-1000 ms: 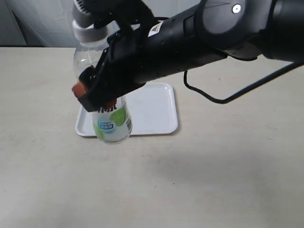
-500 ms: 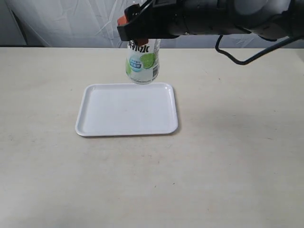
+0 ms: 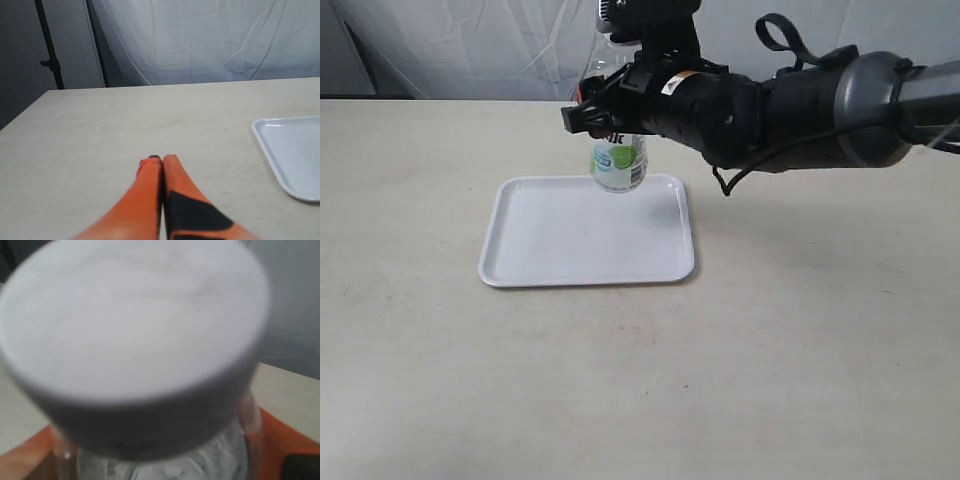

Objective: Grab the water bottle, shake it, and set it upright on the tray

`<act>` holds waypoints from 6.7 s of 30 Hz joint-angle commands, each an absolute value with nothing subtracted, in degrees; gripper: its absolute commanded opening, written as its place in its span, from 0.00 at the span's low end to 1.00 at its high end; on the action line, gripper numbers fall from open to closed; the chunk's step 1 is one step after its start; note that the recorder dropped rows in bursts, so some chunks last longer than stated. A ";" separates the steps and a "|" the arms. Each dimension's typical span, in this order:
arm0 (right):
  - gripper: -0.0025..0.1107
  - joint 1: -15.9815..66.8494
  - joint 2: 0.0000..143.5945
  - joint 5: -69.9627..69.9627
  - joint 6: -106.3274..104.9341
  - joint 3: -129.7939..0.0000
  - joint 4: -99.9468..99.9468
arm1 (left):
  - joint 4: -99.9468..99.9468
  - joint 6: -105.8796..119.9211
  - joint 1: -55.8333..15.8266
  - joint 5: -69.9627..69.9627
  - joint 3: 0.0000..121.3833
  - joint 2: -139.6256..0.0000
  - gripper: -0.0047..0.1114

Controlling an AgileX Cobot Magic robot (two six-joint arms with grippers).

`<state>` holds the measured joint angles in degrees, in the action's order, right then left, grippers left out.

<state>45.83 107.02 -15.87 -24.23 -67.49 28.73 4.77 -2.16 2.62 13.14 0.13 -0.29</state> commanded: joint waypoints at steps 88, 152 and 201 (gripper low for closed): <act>0.01 44.46 49.43 17.14 -2.17 -41.92 6.31 | 4.81 -2.61 2.70 12.89 0.00 0.00 0.04; 0.01 -1.67 0.00 25.20 -1.68 -6.80 1.47 | 4.81 -2.51 2.70 12.89 0.00 0.00 0.04; 0.01 -1.67 0.00 20.30 -1.57 0.00 1.72 | 4.81 -2.51 2.70 12.88 0.00 0.00 0.04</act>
